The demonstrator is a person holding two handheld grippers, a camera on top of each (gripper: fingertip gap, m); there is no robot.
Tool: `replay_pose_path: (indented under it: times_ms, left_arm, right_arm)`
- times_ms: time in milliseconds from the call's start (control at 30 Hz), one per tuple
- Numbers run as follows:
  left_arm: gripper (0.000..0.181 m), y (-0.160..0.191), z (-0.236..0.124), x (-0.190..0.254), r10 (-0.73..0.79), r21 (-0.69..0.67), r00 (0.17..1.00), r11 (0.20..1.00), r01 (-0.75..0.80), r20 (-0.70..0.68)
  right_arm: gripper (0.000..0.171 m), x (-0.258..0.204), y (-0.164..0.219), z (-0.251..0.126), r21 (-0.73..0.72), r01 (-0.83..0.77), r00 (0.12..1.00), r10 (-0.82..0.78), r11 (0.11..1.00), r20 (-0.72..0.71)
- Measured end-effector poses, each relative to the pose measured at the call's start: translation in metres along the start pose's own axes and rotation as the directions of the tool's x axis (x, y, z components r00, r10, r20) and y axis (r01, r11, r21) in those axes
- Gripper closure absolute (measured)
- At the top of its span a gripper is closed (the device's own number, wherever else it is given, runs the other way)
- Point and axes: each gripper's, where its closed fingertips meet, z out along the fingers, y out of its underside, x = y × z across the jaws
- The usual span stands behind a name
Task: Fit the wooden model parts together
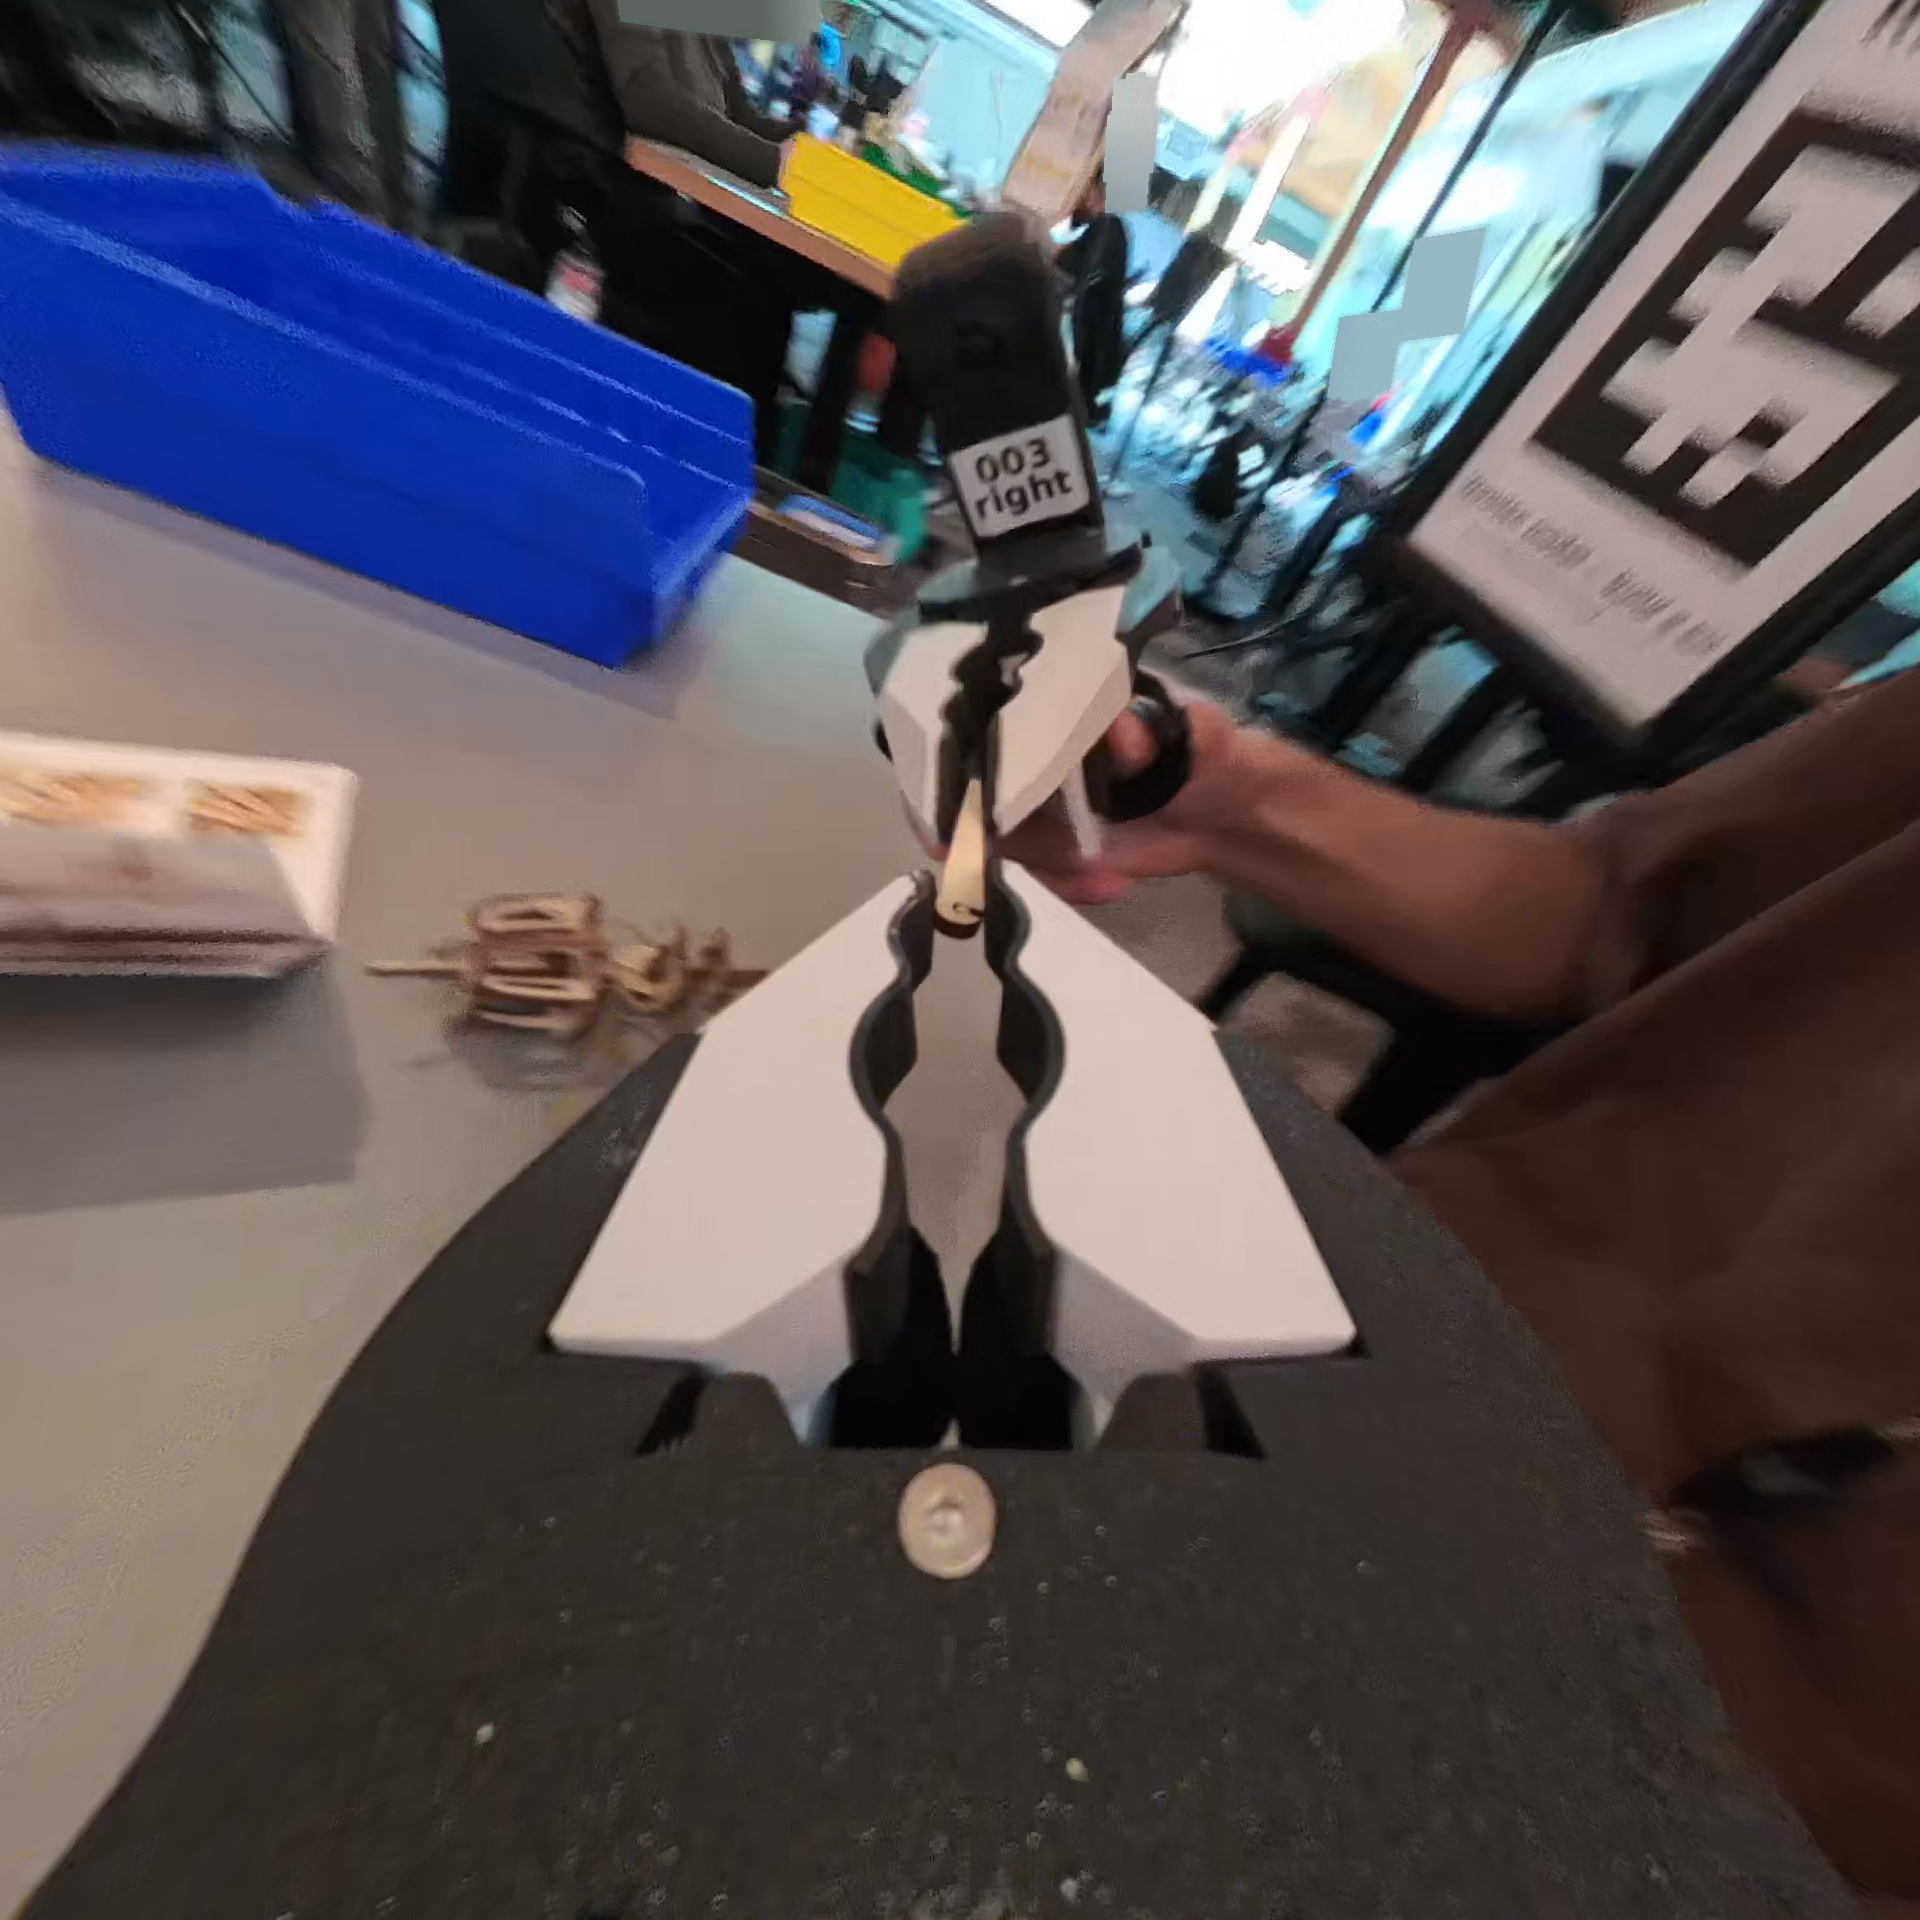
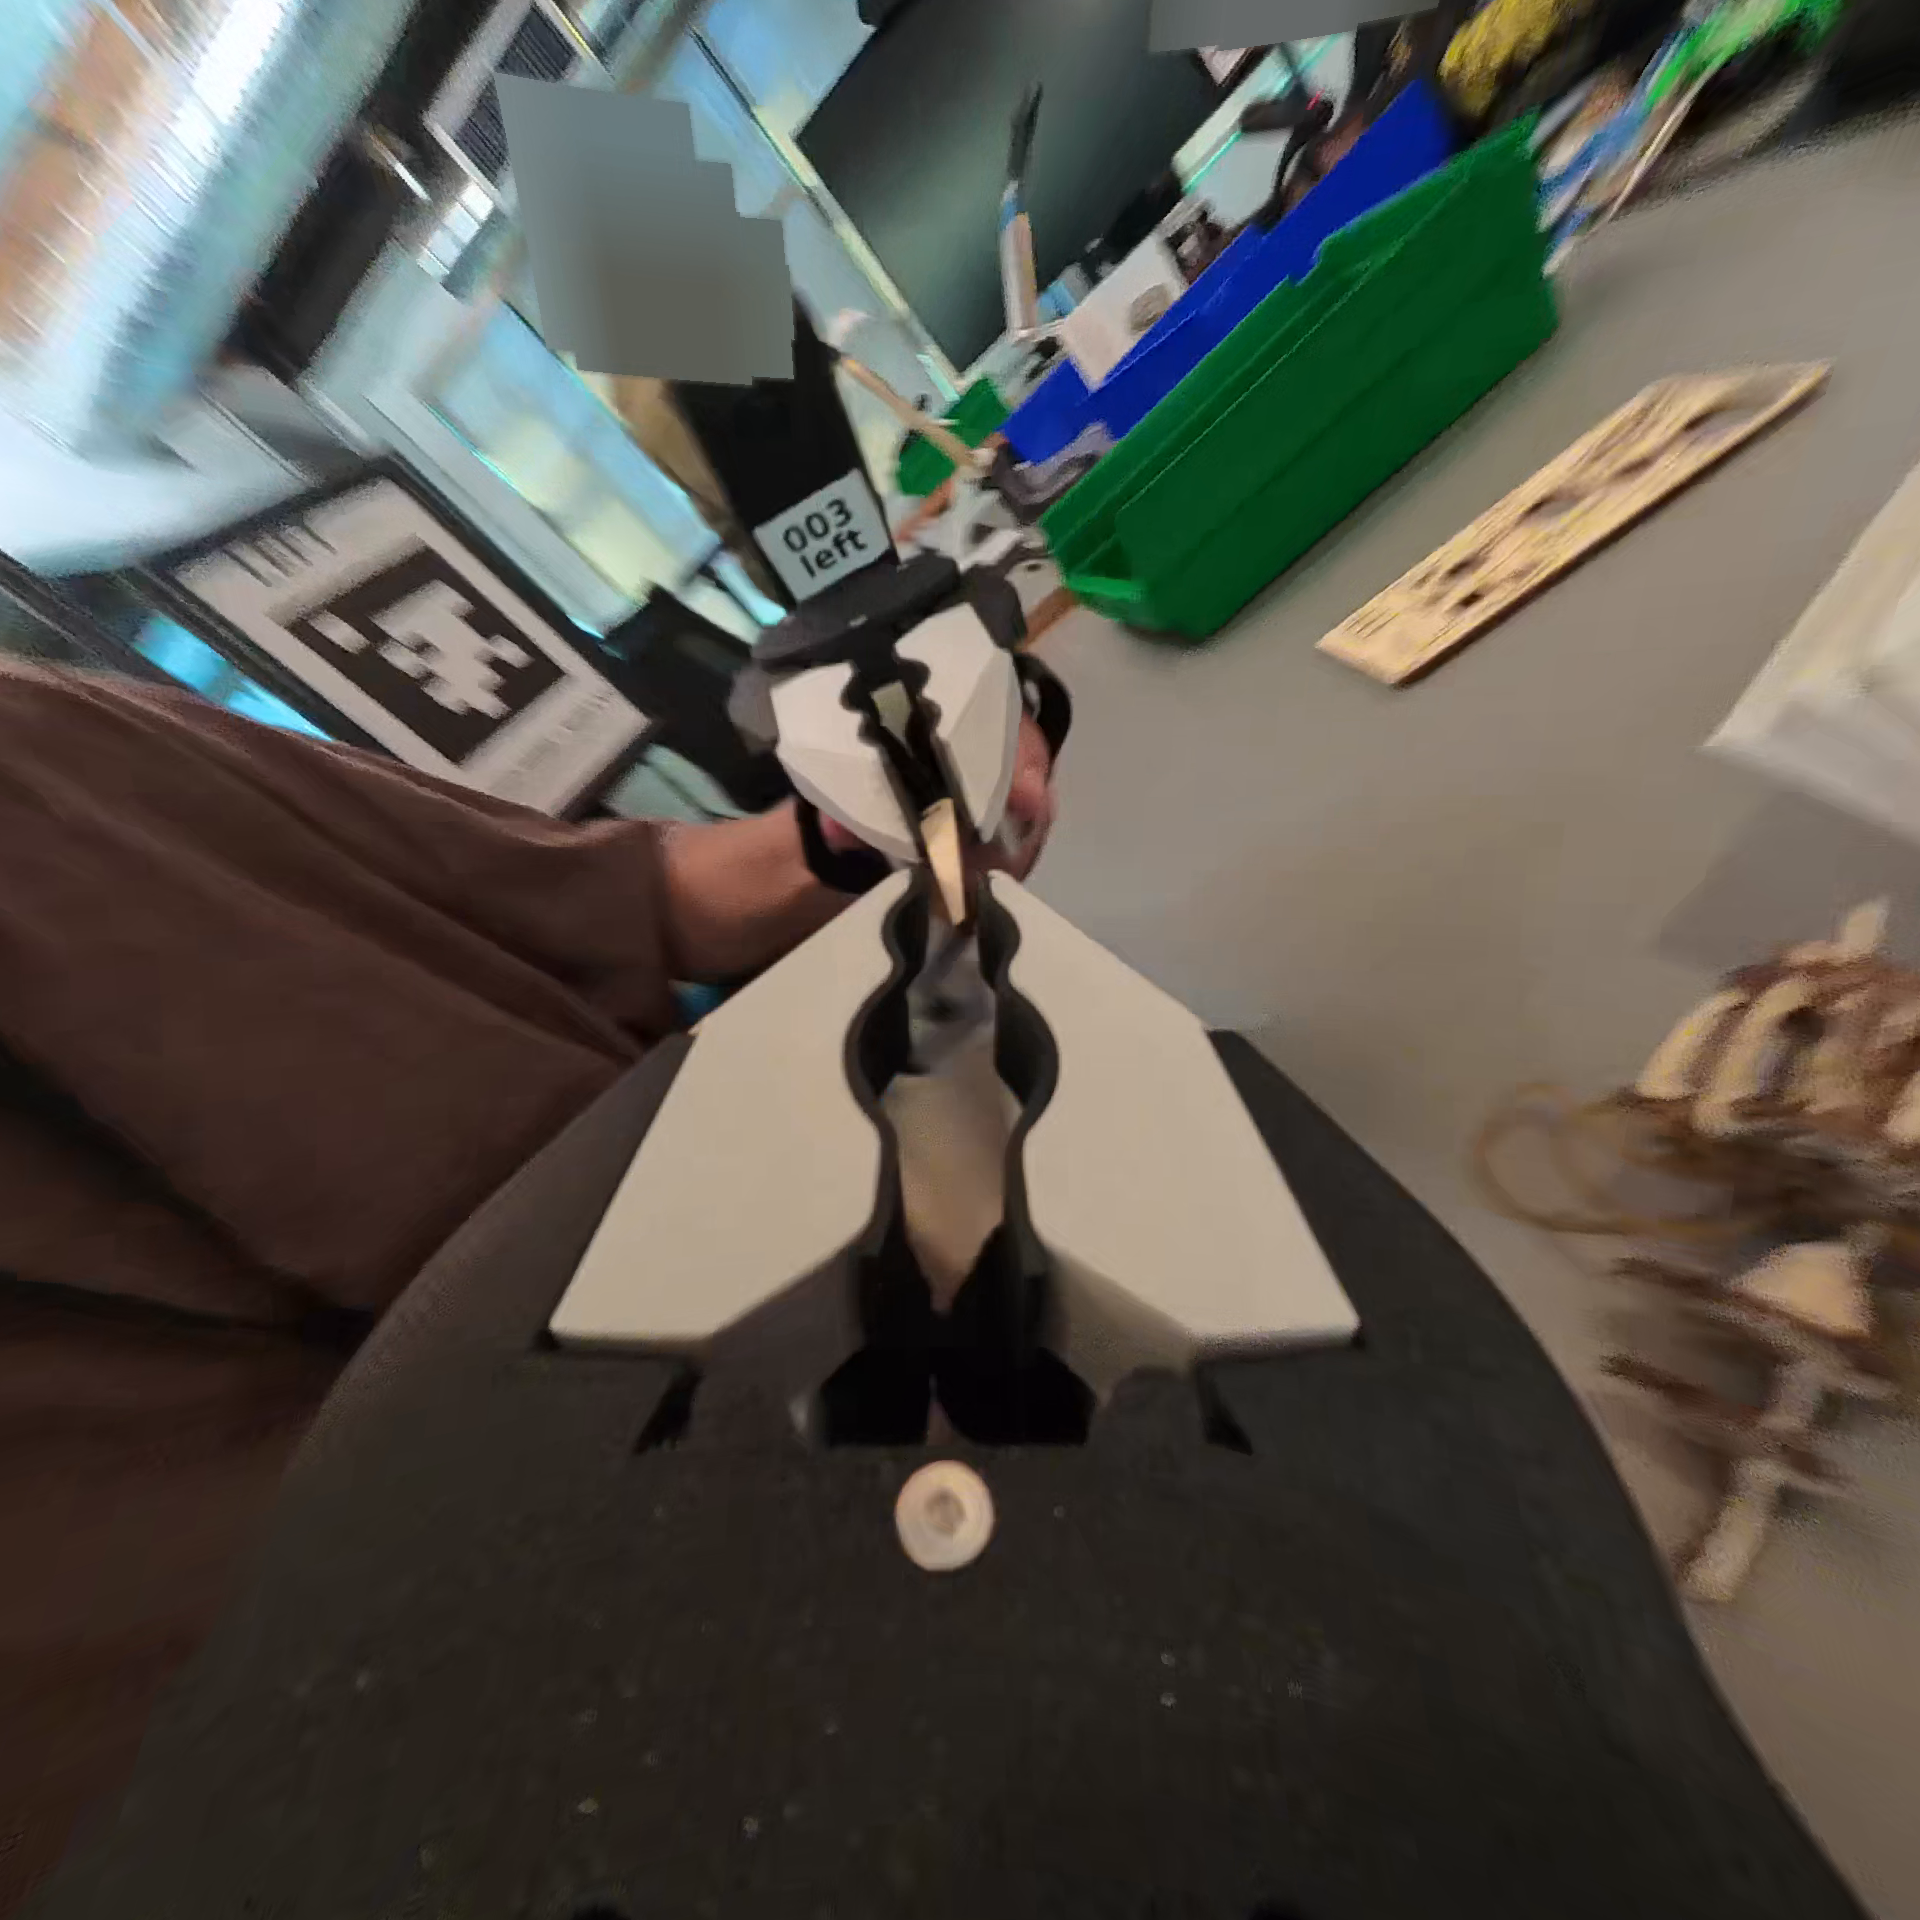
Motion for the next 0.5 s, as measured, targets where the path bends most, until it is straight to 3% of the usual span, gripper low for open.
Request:
replay_pose_path:
  times_ms: [67,167,267,333,400,500]
  left_arm:
    - [0.174,0.004,0.0,-0.005,-0.174,0.002,0.983,0.985,0.174,-0.059]
    - [0.174,0.006,0.0,-0.008,-0.4,-0.014,0.903,0.915,0.403,-0.16]
    - [0.174,0.014,0.001,-0.01,-0.581,-0.074,0.785,0.811,0.58,-0.214]
    - [0.174,0.018,0.001,-0.014,-0.661,-0.087,0.712,0.744,0.662,-0.235]
    - [0.174,0.021,0.001,-0.011,-0.692,-0.119,0.672,0.715,0.689,-0.264]
    - [0.174,0.025,0.001,-0.006,-0.708,-0.159,0.65,0.7,0.696,-0.275]
  right_arm:
    - [0.155,-0.002,-0.003,-0.004,-0.005,0.283,0.956,-0.283,0.959,-0.078]
    - [0.142,0.001,-0.001,-0.008,-0.109,0.653,0.724,-0.66,0.749,-0.202]
    - [0.142,0.008,0.0,-0.013,-0.226,0.795,0.48,-0.811,0.564,-0.333]
    - [0.16,0.008,0.0,-0.016,-0.265,0.826,0.377,-0.837,0.498,-0.397]
    - [0.164,0.007,0.011,-0.01,-0.305,0.829,0.359,-0.865,0.468,-0.35]
    - [0.148,0.008,0.023,-0.003,-0.306,0.791,0.448,-0.843,0.529,-0.299]
